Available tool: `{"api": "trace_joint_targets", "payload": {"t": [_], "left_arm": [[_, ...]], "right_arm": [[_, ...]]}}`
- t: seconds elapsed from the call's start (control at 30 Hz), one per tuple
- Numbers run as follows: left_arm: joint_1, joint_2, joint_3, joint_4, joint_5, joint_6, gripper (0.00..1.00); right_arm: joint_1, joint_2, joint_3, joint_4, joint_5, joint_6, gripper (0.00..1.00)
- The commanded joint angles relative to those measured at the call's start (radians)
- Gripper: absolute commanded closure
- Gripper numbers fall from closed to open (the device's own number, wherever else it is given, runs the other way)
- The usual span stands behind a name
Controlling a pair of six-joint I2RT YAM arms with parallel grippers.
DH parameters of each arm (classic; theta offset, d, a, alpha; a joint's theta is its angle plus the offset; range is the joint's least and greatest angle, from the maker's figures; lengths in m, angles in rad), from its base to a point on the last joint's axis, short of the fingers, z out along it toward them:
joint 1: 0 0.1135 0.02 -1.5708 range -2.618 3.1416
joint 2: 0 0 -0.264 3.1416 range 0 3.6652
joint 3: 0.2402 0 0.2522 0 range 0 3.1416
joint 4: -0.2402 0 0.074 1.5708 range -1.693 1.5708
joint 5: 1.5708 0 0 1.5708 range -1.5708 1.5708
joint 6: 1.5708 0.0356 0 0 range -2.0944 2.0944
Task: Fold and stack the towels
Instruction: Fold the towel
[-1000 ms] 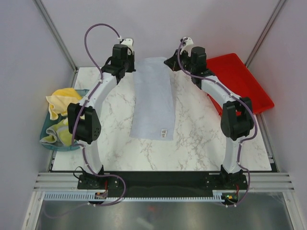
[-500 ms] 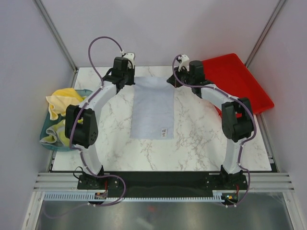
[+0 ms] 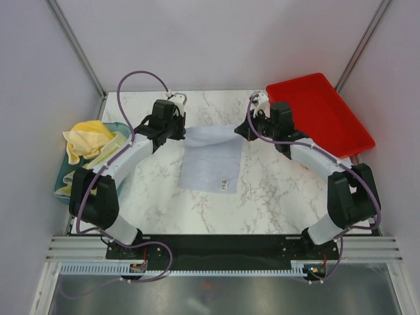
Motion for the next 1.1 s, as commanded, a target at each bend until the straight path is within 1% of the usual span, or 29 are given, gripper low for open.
{"api": "trace_joint_targets", "payload": {"t": [0.0,0.2,0.37,0.5,0.7,0.8,0.9,0.97,1.07], "left_arm": [[-0.032,-0.069,-0.075,-0.003,-0.053,-0.052,0.98],[-0.084,-0.124,-0.155,-0.020,-0.123,-0.092,0.98],[-0.117,-0.153,-0.185,-0.049,-0.194,-0.126,0.98],[-0.138,-0.192,-0.234,-0.057,-0.194,-0.169,0.98],[-0.175,-0.198,-0.316,-0.065,-0.243,-0.221,0.98],[-0.203,-0.198,-0.337,-0.057,-0.298,-0.241,0.98],[-0.212,-0.218,-0.347,-0.021,-0.338,-0.231,0.98],[-0.213,-0.225,-0.339,0.033,-0.388,-0.214,0.98],[-0.213,-0.228,-0.282,0.073,-0.447,-0.155,0.98]], "right_arm": [[0.039,-0.087,-0.070,0.032,0.020,0.042,1.00],[0.100,-0.172,-0.211,0.058,0.071,0.079,1.00],[0.148,-0.232,-0.305,0.067,0.102,0.093,1.00],[0.162,-0.284,-0.359,0.059,0.122,0.094,1.00],[0.183,-0.305,-0.468,0.116,0.133,0.132,1.00],[0.206,-0.310,-0.514,0.164,0.130,0.157,0.99],[0.230,-0.301,-0.537,0.202,0.133,0.169,1.00],[0.237,-0.302,-0.544,0.224,0.168,0.186,1.00],[0.238,-0.304,-0.515,0.221,0.202,0.179,1.00]]}}
